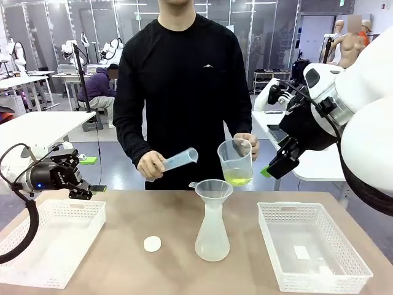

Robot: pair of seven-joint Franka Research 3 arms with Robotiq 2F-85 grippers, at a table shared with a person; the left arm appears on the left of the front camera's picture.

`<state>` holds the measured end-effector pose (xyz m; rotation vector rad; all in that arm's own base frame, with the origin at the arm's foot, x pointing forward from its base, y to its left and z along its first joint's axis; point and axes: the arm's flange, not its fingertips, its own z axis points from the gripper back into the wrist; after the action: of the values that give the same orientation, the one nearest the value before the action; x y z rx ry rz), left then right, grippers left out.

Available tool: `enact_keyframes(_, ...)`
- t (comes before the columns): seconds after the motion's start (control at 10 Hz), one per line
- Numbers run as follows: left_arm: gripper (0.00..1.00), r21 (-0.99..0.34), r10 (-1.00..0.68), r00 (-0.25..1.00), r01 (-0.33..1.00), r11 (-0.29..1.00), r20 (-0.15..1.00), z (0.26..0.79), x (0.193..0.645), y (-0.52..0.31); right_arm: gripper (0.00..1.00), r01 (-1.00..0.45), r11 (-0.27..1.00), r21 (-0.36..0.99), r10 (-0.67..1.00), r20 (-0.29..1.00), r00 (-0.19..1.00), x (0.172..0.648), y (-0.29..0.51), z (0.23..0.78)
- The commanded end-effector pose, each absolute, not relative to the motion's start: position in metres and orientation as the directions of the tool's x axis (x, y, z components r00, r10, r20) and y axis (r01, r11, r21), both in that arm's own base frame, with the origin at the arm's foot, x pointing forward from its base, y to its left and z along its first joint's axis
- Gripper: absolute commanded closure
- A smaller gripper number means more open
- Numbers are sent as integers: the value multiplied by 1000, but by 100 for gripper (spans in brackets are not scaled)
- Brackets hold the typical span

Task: Prepare the solutions needed for the experiment.
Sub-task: Once the solution is in the Big flask , pick up the Plastic Funnel and place it back into the right Organizing basket.

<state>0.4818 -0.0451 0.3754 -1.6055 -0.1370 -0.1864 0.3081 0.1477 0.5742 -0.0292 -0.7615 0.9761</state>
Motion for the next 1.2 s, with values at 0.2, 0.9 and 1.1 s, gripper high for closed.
enact_keyframes(0.2,0,-977,-32,978,206,-56,208,377,480,-46,0,-636,767,87,493,554,670,362,89,557)
enact_keyframes(0.9,0,-977,-32,978,206,-56,208,377,480,-46,0,-407,515,755,-204,568,797,355,8,483)
enact_keyframes(1.1,0,-977,-32,978,206,-56,208,377,480,-46,0,-307,428,850,-284,449,847,365,-4,458)
